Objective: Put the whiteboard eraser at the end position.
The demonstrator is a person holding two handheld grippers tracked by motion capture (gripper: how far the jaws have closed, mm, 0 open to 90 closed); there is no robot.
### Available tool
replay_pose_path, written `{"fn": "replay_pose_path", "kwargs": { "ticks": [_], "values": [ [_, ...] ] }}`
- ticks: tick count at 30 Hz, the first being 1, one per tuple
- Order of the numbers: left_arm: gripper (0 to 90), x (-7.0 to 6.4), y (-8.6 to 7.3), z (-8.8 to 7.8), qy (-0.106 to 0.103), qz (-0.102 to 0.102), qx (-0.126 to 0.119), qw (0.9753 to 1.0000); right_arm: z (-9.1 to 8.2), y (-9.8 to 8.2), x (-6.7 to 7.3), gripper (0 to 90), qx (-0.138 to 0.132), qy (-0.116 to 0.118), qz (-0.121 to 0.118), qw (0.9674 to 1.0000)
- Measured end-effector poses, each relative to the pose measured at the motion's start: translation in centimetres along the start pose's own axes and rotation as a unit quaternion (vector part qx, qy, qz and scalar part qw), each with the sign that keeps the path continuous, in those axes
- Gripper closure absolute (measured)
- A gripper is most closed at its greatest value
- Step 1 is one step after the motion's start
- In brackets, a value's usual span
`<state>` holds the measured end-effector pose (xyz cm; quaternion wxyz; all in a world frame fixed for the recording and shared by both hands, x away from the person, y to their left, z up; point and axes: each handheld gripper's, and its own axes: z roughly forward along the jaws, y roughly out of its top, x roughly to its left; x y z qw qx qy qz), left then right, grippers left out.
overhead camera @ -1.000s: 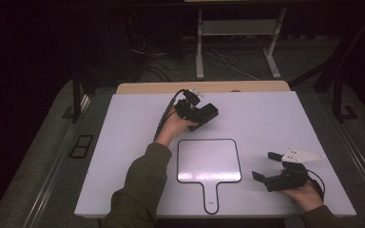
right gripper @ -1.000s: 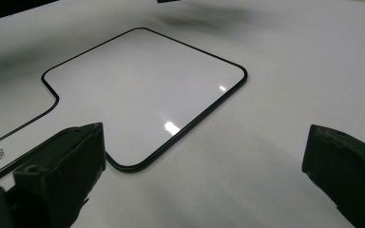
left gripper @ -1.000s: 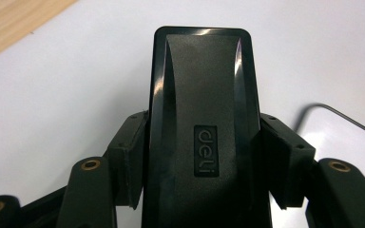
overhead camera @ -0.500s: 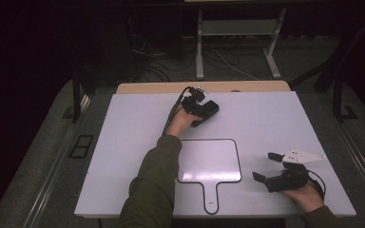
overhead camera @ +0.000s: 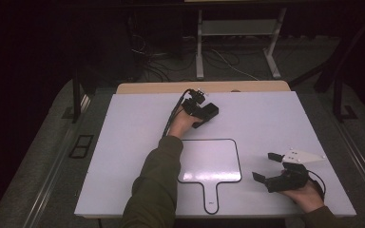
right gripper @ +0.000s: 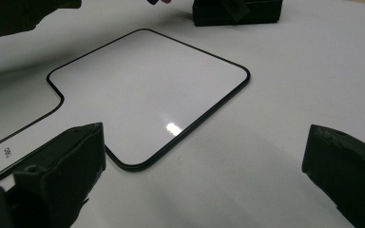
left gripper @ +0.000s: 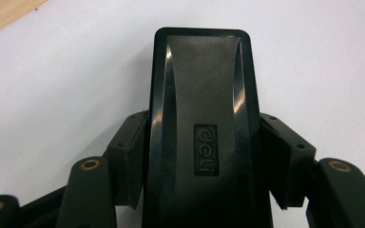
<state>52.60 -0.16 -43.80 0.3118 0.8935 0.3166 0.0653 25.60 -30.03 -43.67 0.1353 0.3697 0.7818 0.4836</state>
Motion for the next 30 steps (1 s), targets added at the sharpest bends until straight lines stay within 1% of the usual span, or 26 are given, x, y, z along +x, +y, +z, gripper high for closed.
{"fn": "replay_pose_path", "kwargs": {
  "ticks": [2,6,8,9,11,12,13,15,16,18,20,21,23,24,25,27,28,30],
  "values": [
    [38.6,0.0,-0.1,0.1,-0.001,-0.004,-0.007,1.0,0.0,0.0,0.0,0.0,0.0,0.0,0.0,1.0],
    [37.9,0.1,-0.1,0.1,-0.003,-0.005,-0.011,0.9999,0.0,0.0,0.0,0.0,0.0,0.001,-0.001,1.0],
    [35.7,0.1,-0.1,0.0,-0.004,-0.008,-0.014,0.9999,0.0,0.0,0.0,0.0,0.0,0.001,0.0,1.0],
    [34.1,0.1,0.0,0.0,-0.005,-0.008,-0.021,0.9997,0.0,0.0,0.0,0.0,0.001,0.001,-0.001,1.0],
    [30.0,0.0,0.1,-0.2,0.0,-0.005,-0.027,0.9996,0.0,0.0,0.0,0.0,0.0,0.001,0.001,1.0],
    [29.3,0.0,0.1,-0.4,-0.001,-0.005,-0.03,0.9995,0.0,0.0,0.0,0.0,0.0,0.0,0.001,1.0],
    [27.8,0.0,0.2,-0.5,-0.002,0.001,-0.032,0.9995,0.0,0.0,0.0,0.0,0.0,0.0,0.0,1.0],
    [24.6,-0.1,0.2,-0.8,-0.001,0.005,-0.034,0.9994,0.0,-0.1,0.0,0.0,0.001,0.001,0.0,1.0],
    [24.0,-0.2,0.2,-0.9,-0.003,0.002,-0.04,0.9992,0.0,-0.1,0.0,0.0,0.001,0.001,0.0,1.0],
    [21.2,-0.4,0.2,-1.2,-0.004,0.002,-0.042,0.9991,0.0,-0.1,0.0,0.0,0.001,0.002,0.0,1.0],
    [18.5,-0.5,0.2,-1.5,-0.007,0.013,-0.044,0.9989,0.1,-0.1,0.0,0.0,0.003,0.001,0.0,1.0],
    [17.9,-0.7,0.1,-1.7,-0.008,0.008,-0.044,0.999,0.1,-0.1,-0.1,0.0,0.004,0.001,0.0,1.0],
    [16.7,-1.0,-0.1,-2.0,-0.013,0.008,-0.052,0.9985,0.2,-0.1,-0.1,0.0,0.003,0.002,-0.001,1.0],
    [16.6,-1.1,-0.2,-2.2,-0.015,0.011,-0.05,0.9986,0.2,-0.1,-0.2,0.0,0.003,0.002,-0.002,1.0],
    [16.6,-1.1,-0.3,-2.4,-0.015,0.019,-0.051,0.9984,0.3,-0.1,-0.3,0.0,0.004,0.002,-0.002,1.0],
    [16.4,-1.4,-0.6,-2.6,-0.015,0.011,-0.061,0.998,0.4,-0.1,-0.3,0.0,0.007,0.004,-0.003,1.0],
    [16.3,-1.3,-0.8,-2.9,-0.015,0.021,-0.056,0.9981,0.4,-0.1,-0.4,0.0,0.007,0.005,-0.003,1.0],
    [16.2,-1.4,-1.1,-3.3,-0.015,0.021,-0.061,0.9978,0.5,-0.1,-0.4,0.0,0.008,0.009,-0.004,0.9999]
  ]
}}
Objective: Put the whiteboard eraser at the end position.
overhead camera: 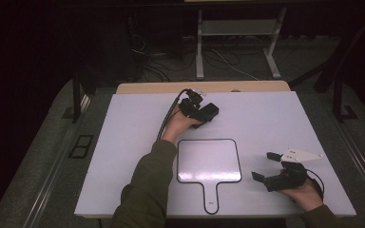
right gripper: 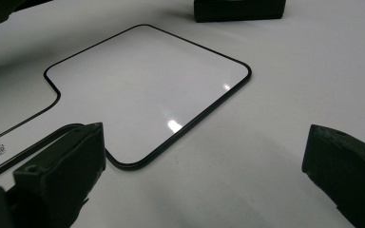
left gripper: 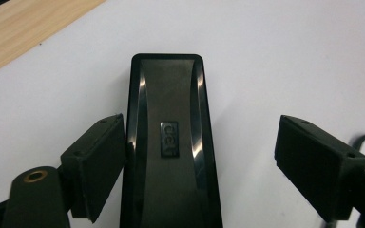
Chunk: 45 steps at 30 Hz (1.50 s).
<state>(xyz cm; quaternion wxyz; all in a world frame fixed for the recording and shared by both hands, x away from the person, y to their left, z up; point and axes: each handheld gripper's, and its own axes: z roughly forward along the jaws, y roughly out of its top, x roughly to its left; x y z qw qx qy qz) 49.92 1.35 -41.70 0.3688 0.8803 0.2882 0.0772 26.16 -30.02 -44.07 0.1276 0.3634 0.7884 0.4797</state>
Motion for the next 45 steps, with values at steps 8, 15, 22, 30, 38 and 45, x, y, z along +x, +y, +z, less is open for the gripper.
{"fn": "replay_pose_path", "kwargs": {
  "ticks": [8,15,22,30,38,45],
  "values": [
    [15.1,-1.1,-0.7,-1.9,-0.007,0.006,-0.036,0.9993,0.3,0.0,-0.4,0.0,0.005,0.014,0.001,0.9999],
    [11.4,-2.4,-1.9,-3.9,-0.01,0.023,-0.055,0.9981,0.5,0.0,-0.3,0.0,0.01,0.016,0.001,0.9998],
    [3.6,-4.2,-3.5,-5.7,0.001,0.026,-0.064,0.9976,0.5,0.0,-0.2,0.0,0.011,0.014,0.001,0.9998],
    [0.0,-5.0,-5.9,-7.6,0.001,0.012,-0.079,0.9968,0.5,-0.1,-0.1,0.0,0.011,0.014,0.001,0.9998],
    [0.0,-5.6,-8.3,-9.8,0.005,-0.006,-0.099,0.995,0.5,-0.1,-0.1,0.0,0.012,0.013,0.001,0.9999],
    [0.0,-6.7,-10.6,-11.3,0.006,-0.004,-0.115,0.9933,0.5,-0.1,-0.1,0.0,0.012,0.013,0.002,0.9999]
  ]
}}
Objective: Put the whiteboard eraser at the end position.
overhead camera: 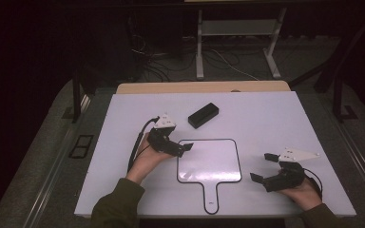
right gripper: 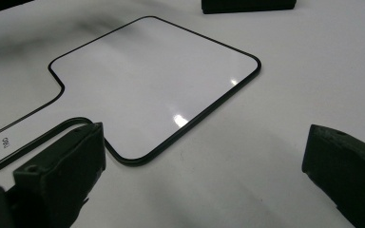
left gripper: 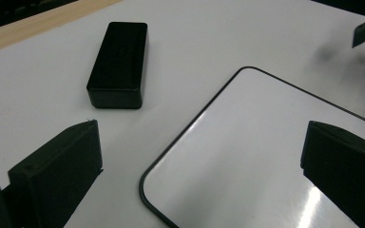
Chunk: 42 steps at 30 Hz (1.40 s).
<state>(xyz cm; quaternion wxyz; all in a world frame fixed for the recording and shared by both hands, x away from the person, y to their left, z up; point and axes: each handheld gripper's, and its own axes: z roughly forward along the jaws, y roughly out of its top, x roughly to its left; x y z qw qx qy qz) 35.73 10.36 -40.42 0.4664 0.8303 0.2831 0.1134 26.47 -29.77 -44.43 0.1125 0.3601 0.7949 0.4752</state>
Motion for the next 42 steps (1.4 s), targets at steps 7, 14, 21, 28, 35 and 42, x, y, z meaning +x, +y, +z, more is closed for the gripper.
{"fn": "replay_pose_path", "kwargs": {
  "ticks": [7,14,21,28,35,42],
  "values": [
    [0.0,-1.1,-1.7,-2.0,-0.005,-0.002,-0.02,0.9998,0.1,0.0,0.0,0.0,0.001,0.001,-0.002,1.0],
    [0.0,-2.5,-3.3,-3.6,-0.009,0.004,-0.027,0.9996,0.0,0.0,0.1,0.0,0.002,0.0,-0.002,1.0],
    [0.0,-3.0,-5.2,-4.9,0.0,0.003,-0.026,0.9997,0.0,0.0,0.1,0.0,0.003,0.0,-0.003,1.0],
    [0.0,-3.6,-7.2,-5.8,-0.004,-0.005,-0.024,0.9997,0.1,0.0,0.1,0.0,0.003,0.0,-0.003,1.0],
    [0.0,-3.6,-8.3,-6.3,0.004,-0.012,-0.024,0.9996,0.0,0.0,0.1,0.0,0.001,-0.001,-0.004,1.0],
    [0.0,-3.3,-8.7,-6.3,0.001,-0.021,-0.024,0.9995,0.0,0.0,0.1,0.0,0.002,-0.002,-0.004,1.0]
  ]
}}
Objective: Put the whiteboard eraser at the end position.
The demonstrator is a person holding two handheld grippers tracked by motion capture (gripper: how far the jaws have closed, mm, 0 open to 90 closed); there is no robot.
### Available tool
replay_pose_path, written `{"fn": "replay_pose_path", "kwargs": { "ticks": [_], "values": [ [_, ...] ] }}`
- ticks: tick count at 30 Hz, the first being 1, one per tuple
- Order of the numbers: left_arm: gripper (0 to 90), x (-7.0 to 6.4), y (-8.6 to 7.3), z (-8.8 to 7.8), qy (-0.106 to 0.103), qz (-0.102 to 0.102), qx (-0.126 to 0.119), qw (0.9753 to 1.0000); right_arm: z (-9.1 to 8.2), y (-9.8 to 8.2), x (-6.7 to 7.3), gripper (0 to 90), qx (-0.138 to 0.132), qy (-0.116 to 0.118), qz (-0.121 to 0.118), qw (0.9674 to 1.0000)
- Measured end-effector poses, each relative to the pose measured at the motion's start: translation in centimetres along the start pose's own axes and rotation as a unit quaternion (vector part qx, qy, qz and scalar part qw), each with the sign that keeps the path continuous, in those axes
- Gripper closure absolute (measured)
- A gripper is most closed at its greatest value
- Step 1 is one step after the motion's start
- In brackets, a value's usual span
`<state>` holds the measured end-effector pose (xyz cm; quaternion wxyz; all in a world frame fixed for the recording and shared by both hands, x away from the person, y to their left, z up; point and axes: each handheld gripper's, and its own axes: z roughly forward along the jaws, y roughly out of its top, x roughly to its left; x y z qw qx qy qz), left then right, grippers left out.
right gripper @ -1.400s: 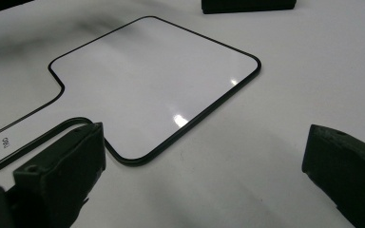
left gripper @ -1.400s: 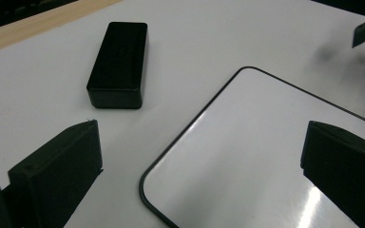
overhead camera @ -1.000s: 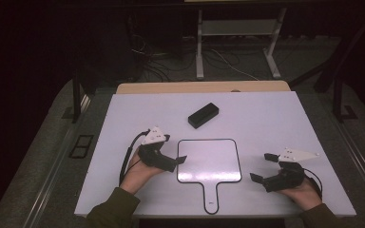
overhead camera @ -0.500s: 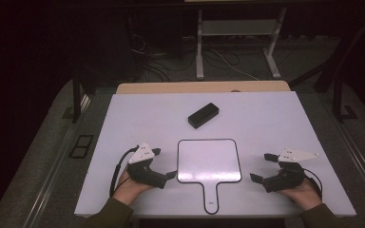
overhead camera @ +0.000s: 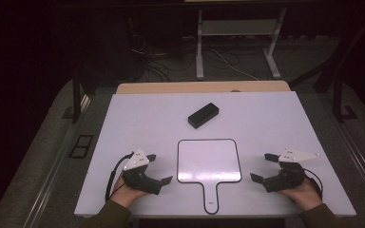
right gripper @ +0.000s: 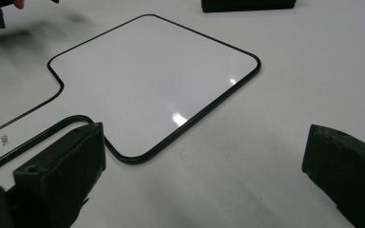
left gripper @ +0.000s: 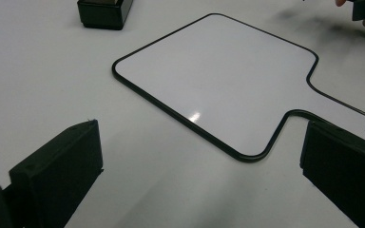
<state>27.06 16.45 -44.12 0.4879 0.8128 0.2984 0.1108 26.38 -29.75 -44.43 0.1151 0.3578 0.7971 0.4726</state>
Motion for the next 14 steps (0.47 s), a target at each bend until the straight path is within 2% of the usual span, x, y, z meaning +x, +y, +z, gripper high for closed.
{"fn": "replay_pose_path", "kwargs": {
  "ticks": [14],
  "values": [
    [0.0,0.2,0.0,0.2,-0.012,0.002,0.016,0.9998,0.09,-0.03,0.06,0.0,0.003,0.001,-0.001,1.0]
  ]
}}
